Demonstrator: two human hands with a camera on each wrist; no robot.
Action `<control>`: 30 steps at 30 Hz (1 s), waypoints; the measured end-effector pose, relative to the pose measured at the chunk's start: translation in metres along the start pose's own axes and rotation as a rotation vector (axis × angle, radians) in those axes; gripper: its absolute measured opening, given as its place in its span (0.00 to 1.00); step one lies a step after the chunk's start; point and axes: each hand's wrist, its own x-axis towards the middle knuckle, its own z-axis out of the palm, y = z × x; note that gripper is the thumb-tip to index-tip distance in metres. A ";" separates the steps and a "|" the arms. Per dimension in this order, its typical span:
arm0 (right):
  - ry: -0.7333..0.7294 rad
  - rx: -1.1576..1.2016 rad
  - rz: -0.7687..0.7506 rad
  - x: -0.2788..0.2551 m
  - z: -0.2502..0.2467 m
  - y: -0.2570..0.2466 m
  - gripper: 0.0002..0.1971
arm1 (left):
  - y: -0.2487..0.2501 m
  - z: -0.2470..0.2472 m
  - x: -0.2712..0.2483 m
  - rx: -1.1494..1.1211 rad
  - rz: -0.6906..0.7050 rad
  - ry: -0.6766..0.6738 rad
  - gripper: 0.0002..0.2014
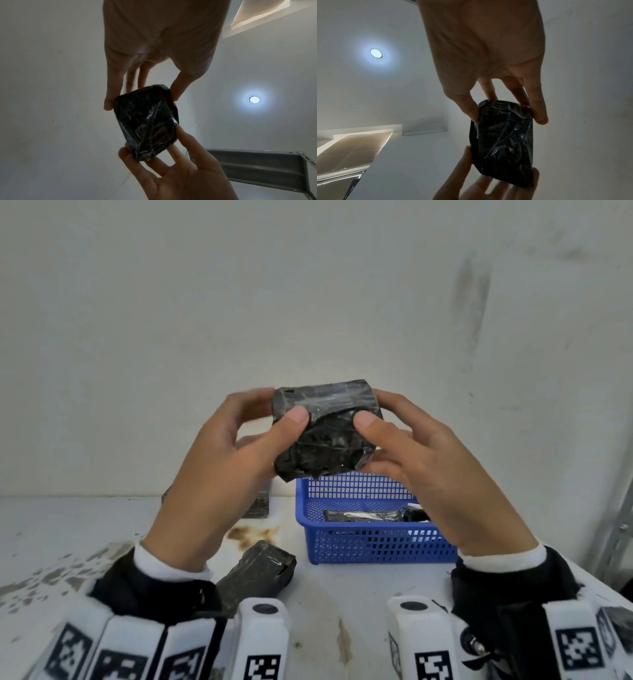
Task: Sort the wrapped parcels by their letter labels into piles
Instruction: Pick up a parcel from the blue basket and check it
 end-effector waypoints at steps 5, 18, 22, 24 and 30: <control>0.026 -0.002 -0.011 0.000 -0.001 0.000 0.21 | -0.003 0.000 -0.001 0.073 -0.066 -0.126 0.24; 0.014 0.034 -0.040 -0.002 0.001 -0.001 0.16 | 0.005 0.007 -0.004 -0.045 -0.083 -0.090 0.19; -0.008 0.004 -0.067 -0.003 0.003 -0.004 0.18 | 0.007 0.007 -0.005 -0.015 -0.079 -0.094 0.19; -0.013 -0.007 -0.066 -0.003 0.004 -0.004 0.21 | 0.009 0.008 -0.006 -0.018 -0.077 -0.088 0.20; -0.011 -0.052 -0.075 -0.004 0.006 -0.003 0.20 | 0.008 0.006 -0.007 0.032 -0.067 -0.063 0.24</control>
